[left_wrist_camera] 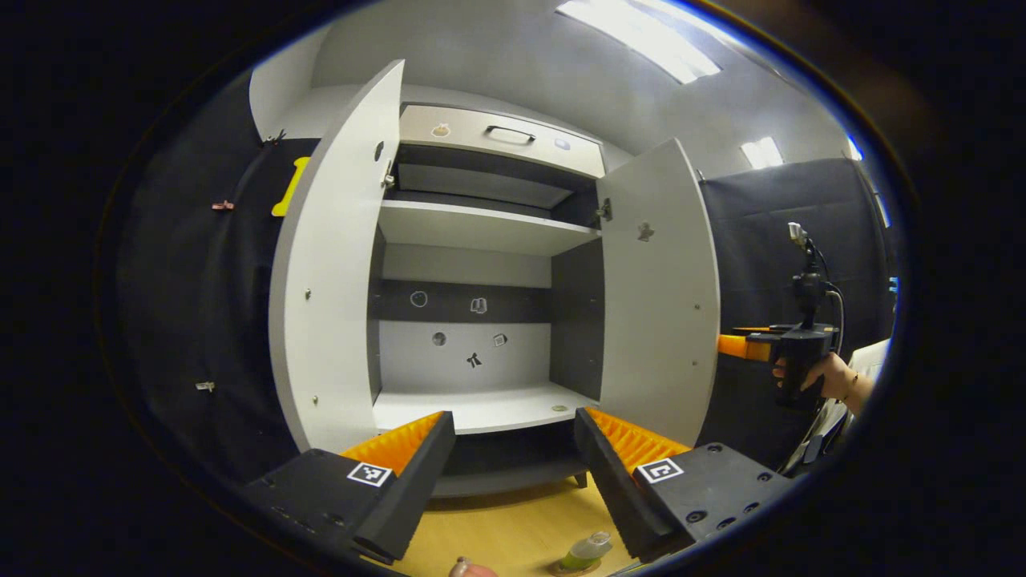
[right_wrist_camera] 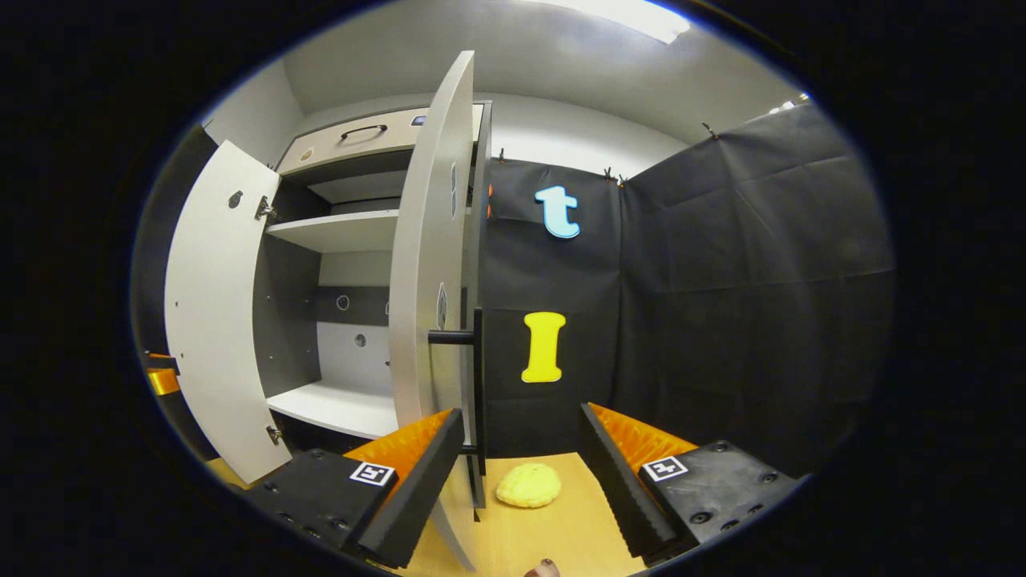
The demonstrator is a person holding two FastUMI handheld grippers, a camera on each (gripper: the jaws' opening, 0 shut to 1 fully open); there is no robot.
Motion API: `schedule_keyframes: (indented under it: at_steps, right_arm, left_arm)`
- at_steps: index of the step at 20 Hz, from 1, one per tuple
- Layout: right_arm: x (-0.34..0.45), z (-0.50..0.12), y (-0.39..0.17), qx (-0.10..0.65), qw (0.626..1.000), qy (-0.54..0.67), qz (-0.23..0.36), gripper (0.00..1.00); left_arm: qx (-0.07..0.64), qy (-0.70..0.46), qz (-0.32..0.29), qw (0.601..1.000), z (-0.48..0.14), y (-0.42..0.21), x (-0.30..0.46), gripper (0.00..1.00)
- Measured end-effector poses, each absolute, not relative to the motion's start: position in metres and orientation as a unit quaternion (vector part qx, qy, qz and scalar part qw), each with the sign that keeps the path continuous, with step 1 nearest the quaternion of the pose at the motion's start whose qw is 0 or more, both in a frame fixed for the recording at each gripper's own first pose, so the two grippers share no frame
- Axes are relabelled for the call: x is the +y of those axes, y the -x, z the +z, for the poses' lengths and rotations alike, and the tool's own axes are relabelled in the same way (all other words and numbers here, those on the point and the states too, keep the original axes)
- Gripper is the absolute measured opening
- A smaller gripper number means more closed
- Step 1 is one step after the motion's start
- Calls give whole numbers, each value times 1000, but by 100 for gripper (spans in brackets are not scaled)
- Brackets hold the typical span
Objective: Grasp the bottle in the cabinet with the left hand and place it on the coaster, then close the right door with the right hand and the left door with the left hand.
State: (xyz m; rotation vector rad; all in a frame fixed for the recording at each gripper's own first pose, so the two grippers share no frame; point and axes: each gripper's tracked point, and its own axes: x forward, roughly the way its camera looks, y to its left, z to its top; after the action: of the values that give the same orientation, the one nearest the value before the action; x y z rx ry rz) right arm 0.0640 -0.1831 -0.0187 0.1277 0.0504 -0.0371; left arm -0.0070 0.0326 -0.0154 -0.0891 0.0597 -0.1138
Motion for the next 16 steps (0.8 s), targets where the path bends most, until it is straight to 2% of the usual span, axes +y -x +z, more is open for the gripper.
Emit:
schedule_keyframes:
  at_steps: [9, 12, 16]
  right_arm:
    - [-119, -19, -78, 31, 987, -95, 122, 96]
    - [-99, -18, -86, 34, 986, -89, 136, 96]
    - [-75, -17, -95, 32, 988, -81, 126, 96]
  left_arm:
    - [61, 91, 45, 993, -37, 12, 82, 95]
    - [70, 72, 57, 993, -39, 16, 106, 95]
    - [72, 51, 66, 994, -35, 17, 142, 95]
